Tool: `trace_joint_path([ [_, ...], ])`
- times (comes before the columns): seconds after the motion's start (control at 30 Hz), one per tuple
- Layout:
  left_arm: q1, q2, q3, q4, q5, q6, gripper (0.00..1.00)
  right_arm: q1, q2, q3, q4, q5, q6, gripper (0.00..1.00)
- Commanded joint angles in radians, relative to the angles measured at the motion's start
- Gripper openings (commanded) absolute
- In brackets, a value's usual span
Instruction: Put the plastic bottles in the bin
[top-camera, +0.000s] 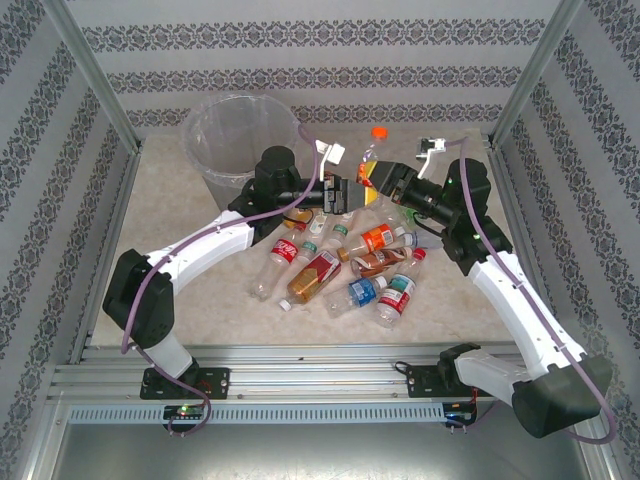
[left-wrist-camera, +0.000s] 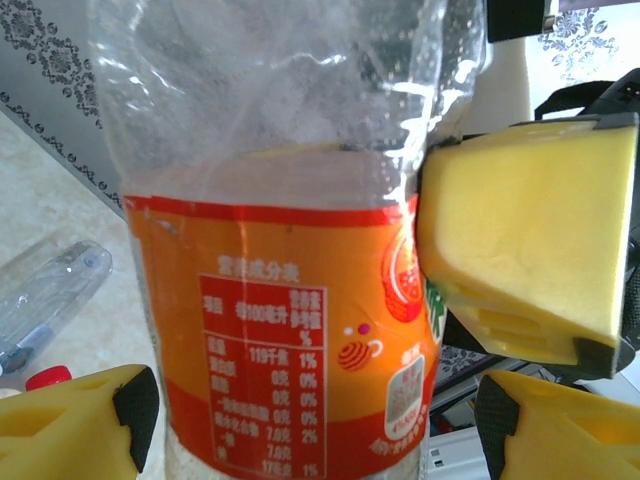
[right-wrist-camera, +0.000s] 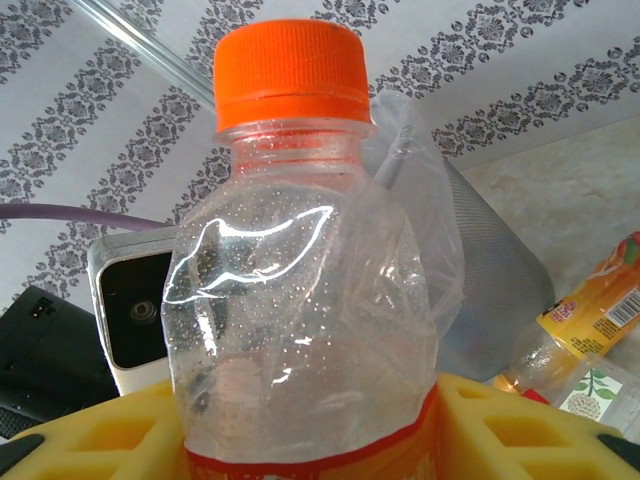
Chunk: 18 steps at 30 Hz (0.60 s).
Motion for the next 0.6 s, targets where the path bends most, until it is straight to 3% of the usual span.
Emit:
trace_joint_path([
  [0.0,-0.023,0.015,0.022,0.077,0.032,-0.02,0.84,0.01,0.006,0.024,0.062,-0.033,0.023,0.53],
  [0.47,-0.027,0.005,0.033,0.028,0.007,-0.002,0.6,0.014,-0.013,0.007,0.054,-0.024,0.019,0.53],
  [0.57,-0.026,-0.007,0.032,0.013,-0.005,0.016,0.58,0.014,-0.023,-0.002,0.051,-0.021,0.018,0.57],
])
